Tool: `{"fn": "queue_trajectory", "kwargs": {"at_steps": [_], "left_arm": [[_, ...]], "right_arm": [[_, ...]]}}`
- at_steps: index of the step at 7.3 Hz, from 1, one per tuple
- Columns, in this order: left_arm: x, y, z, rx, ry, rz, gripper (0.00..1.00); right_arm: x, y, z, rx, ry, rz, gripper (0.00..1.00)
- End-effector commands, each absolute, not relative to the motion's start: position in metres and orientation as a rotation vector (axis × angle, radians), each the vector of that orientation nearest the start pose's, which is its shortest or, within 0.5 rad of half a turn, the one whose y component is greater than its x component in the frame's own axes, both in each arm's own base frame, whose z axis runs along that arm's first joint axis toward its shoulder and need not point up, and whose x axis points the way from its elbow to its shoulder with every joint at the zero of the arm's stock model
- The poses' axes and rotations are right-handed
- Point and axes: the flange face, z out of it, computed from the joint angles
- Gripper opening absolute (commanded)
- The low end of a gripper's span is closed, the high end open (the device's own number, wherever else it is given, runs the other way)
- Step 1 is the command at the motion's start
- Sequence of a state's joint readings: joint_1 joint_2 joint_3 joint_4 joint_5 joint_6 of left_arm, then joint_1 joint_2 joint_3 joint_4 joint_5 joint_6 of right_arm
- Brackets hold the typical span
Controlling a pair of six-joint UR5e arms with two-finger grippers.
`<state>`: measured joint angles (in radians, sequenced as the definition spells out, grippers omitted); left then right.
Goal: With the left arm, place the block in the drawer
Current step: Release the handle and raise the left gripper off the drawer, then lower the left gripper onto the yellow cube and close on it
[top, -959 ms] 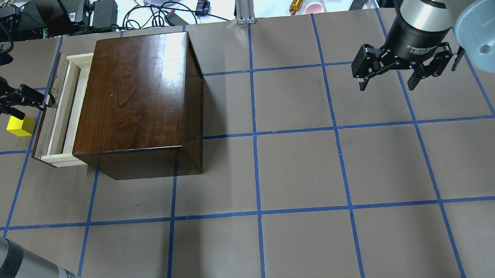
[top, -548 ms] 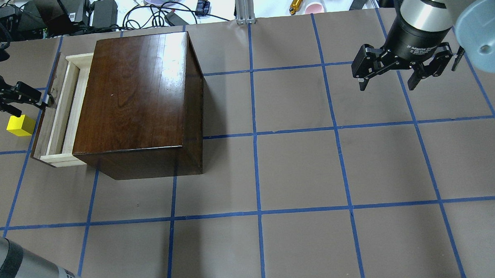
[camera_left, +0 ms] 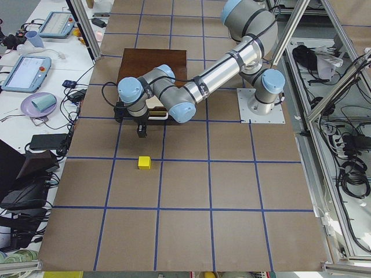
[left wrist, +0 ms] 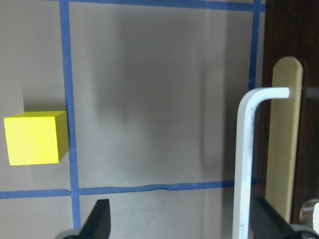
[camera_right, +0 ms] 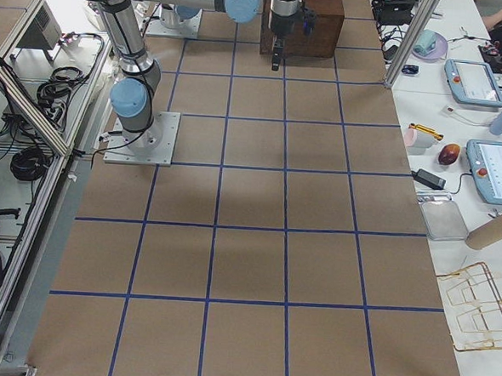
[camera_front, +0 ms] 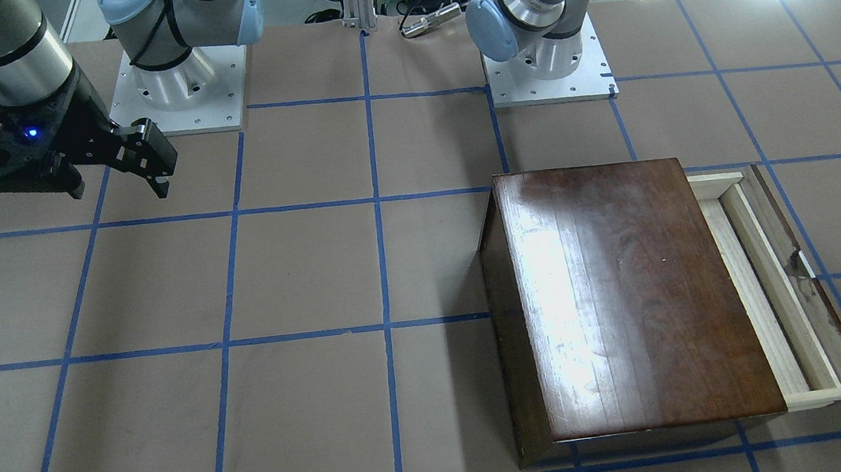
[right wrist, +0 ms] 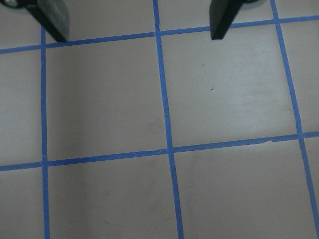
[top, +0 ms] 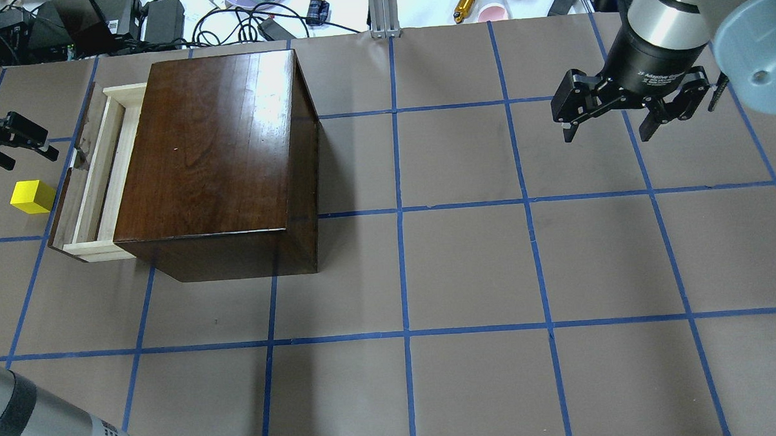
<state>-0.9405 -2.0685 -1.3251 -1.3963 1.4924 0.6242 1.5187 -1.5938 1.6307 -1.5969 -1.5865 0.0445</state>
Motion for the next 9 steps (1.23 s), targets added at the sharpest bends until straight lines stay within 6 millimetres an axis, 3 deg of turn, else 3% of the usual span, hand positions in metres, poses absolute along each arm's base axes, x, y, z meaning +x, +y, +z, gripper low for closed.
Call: {"fn": "queue_trajectory", "kwargs": {"at_steps": [1, 4, 8, 9], "left_arm": [[0.306, -0.645, 0.317, 0.013, 3.200, 0.010, 1.00], [0.349, -0.650, 0.289, 0.079, 3.156, 0.052, 1.00], [0.386, -0.641, 0.239, 0.192, 3.169, 0.053, 1.00], [0.387, -0.642, 0.227, 0.193, 3.175, 0.064, 1.00]], "right_arm": [[0.106, -0.487, 0.472, 0.152, 3.155, 0.017, 1.00], [0.107, -0.487, 0.472, 0.152, 3.153, 0.017, 1.00], [0.107, -0.487, 0.472, 0.152, 3.153, 0.017, 1.00], [0.107, -0.487, 0.472, 0.152, 3.153, 0.017, 1.00]]}}
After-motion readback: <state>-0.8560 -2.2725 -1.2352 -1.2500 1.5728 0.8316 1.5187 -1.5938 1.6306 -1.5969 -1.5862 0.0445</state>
